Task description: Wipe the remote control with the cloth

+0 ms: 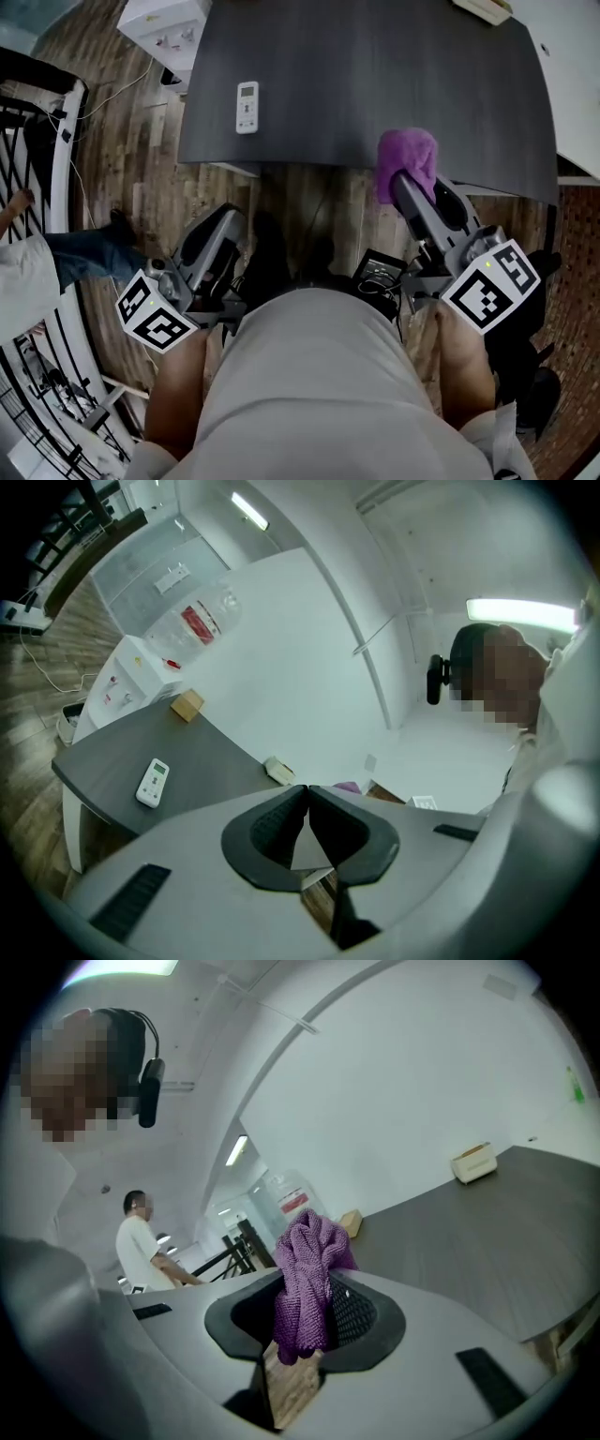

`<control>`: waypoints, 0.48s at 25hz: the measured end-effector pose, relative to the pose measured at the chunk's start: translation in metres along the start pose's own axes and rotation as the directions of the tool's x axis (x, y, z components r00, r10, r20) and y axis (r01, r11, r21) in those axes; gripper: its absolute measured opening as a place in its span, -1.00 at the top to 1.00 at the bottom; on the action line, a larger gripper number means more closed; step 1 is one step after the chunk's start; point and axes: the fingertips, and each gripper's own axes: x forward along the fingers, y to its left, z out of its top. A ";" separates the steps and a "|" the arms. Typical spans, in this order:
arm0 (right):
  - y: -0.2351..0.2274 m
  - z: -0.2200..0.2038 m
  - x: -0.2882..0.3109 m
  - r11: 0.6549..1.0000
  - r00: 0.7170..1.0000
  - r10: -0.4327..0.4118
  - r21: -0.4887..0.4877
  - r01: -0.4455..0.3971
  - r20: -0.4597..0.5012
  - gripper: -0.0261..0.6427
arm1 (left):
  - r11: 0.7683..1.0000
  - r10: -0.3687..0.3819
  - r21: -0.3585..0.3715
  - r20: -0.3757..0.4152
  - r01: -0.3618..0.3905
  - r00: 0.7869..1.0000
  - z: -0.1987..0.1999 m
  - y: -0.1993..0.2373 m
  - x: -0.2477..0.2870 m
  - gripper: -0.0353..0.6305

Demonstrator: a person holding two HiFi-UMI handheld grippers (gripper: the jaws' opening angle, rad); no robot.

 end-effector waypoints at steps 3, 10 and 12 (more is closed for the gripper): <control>-0.001 0.012 -0.005 0.999 0.999 -0.032 -0.021 0.033 0.021 0.59 | 1.000 -0.020 -0.019 0.002 0.020 1.000 0.003 0.002 0.002 0.83; -0.004 0.023 -0.016 0.995 0.989 -0.101 -0.014 0.103 0.106 0.59 | 0.995 -0.098 0.010 -0.031 0.099 0.995 0.011 -0.001 0.011 0.83; -0.001 0.024 -0.017 0.993 0.986 -0.114 -0.014 0.117 0.120 0.59 | 0.994 -0.104 0.015 -0.042 0.105 0.994 0.013 0.001 0.009 0.83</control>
